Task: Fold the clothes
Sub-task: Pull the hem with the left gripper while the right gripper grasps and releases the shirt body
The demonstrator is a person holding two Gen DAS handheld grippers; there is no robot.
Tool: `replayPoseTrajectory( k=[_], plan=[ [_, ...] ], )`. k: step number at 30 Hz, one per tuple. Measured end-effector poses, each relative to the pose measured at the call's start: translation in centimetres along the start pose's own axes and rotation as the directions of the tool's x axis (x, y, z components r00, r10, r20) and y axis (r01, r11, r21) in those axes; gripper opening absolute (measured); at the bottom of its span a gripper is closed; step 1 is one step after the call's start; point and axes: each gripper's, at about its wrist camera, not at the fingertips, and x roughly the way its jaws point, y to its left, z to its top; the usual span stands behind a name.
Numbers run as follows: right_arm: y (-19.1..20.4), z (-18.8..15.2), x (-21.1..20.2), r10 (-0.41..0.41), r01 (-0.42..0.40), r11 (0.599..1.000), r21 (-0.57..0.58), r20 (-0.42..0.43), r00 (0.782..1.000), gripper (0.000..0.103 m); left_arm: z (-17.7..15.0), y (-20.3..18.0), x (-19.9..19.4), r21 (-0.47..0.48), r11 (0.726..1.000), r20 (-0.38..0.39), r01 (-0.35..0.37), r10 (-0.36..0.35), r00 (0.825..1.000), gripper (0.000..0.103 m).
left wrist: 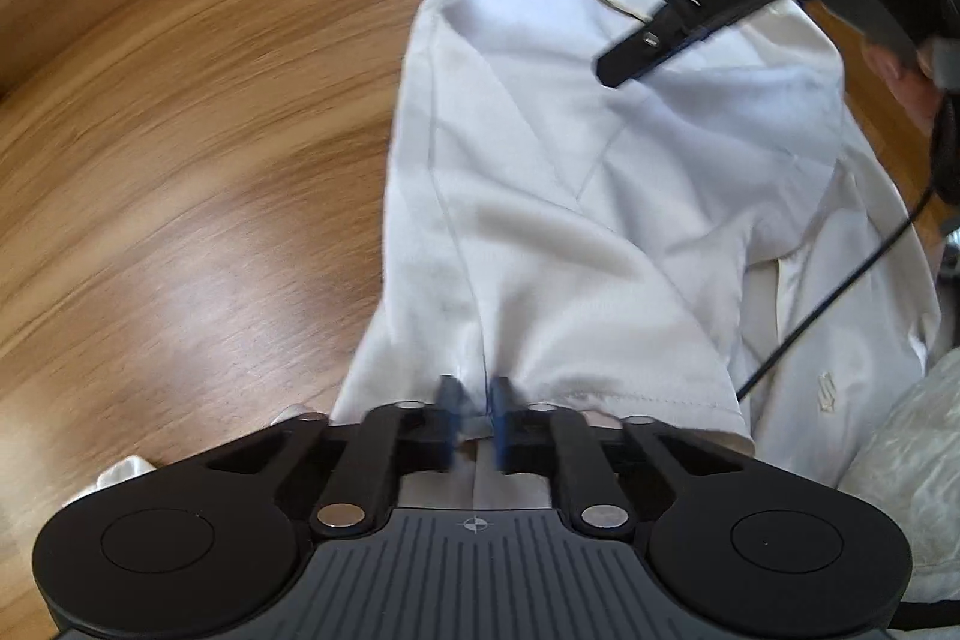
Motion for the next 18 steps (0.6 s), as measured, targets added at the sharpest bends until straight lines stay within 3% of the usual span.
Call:
replayPoseTrajectory(
  k=[8, 14, 18],
  plan=[
    [-0.7, 0.3, -0.2, -0.017, 0.017, 1.0, -0.01, 0.01, 1.0, 0.03, 0.5, 1.9, -2.7, -0.05, 0.992, 0.1, -0.114, 0.119, 0.988, 0.006],
    [-1.5, 1.8, -0.5, -0.037, 0.038, 0.999, -0.028, 0.033, 0.999, 0.03, 1.8, 5.1, -4.0, -0.124, 0.963, 0.134, -0.238, 0.254, 0.958, 0.006],
    [-1.8, 2.5, -0.7, -0.047, 0.049, 0.998, -0.037, 0.042, 0.998, 0.03, 3.2, 7.6, -4.4, -0.131, 0.949, 0.139, -0.287, 0.305, 0.942, 0.006]
  ],
)
